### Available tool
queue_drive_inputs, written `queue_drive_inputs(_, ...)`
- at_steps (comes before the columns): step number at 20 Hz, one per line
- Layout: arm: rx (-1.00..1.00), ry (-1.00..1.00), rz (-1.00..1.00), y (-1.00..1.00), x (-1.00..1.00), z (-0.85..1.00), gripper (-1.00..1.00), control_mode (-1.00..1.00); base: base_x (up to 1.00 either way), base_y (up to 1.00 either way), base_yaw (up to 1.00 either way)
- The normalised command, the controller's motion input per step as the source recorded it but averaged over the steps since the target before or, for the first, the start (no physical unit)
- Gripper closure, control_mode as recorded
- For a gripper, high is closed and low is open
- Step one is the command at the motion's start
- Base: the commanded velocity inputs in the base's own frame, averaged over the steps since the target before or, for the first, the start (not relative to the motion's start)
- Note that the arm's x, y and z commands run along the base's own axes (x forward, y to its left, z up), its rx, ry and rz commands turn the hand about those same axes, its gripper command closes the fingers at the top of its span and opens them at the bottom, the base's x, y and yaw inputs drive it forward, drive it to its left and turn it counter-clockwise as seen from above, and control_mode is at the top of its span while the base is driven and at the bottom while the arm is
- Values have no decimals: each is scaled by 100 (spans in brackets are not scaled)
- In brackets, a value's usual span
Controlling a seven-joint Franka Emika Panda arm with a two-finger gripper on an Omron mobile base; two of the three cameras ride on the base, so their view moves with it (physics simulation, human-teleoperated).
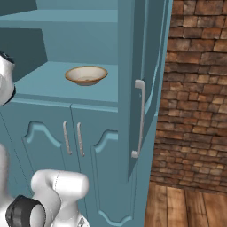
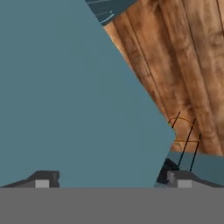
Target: Retrieve the bowl from the cabinet, then place the raw meat into the bowl to avoid contamination.
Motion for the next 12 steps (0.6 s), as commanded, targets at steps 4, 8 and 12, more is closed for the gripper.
queue_drive_inputs(4, -1, -5, -19, 71, 0, -28, -100, -100, 0, 0, 0)
queue_drive_inputs(8, -1, -4, -20, 70, 0, -27, -100, -100, 0, 0, 0)
queue_drive_inputs(12, 0, 0, -22, 52, 2, -24, -100, -100, 0, 0, 0)
